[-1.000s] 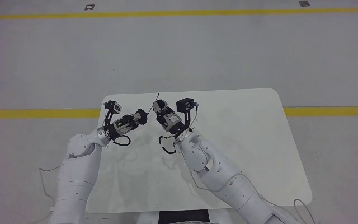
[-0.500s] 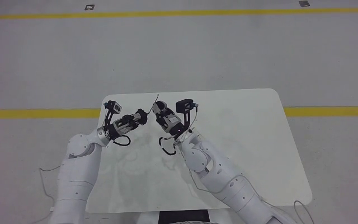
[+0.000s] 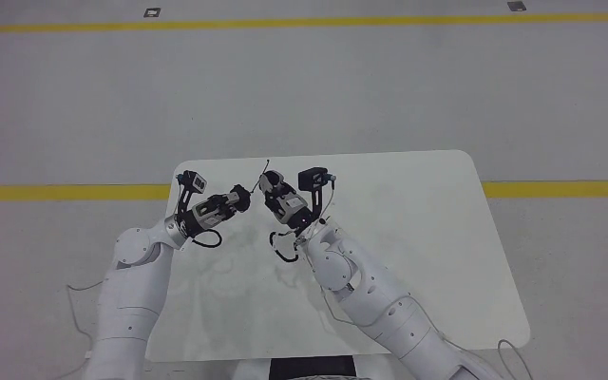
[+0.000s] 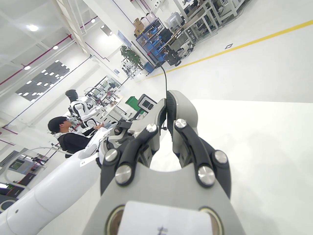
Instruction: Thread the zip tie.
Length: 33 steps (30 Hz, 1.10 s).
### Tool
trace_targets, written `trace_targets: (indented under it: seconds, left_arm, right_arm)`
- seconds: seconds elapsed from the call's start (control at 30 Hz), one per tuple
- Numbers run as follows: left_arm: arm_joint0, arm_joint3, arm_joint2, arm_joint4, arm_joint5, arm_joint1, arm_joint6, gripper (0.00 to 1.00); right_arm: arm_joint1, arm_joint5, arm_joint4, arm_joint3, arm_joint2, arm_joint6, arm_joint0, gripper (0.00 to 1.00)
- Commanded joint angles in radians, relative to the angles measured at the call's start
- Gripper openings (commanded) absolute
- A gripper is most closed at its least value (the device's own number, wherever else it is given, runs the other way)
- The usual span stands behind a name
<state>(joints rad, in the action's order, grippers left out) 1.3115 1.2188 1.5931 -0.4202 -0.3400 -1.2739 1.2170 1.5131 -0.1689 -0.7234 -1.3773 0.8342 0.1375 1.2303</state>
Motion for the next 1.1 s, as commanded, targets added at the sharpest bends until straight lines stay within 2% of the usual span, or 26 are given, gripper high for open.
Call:
trace_targets:
  seconds: [0.0,1.07]
  left_arm:
    - [0.000,0.000,0.000,0.000,0.000,0.000,0.000,0.00]
    - [0.000,0.000,0.000,0.000,0.000,0.000,0.000,0.00]
  right_arm:
    - [0.001,0.000,-0.002,0.000,0.002,0.000,0.001,0.00]
    - [0.014,-0.009,-0.018,0.000,0.021,-0.017,0.016,0.00]
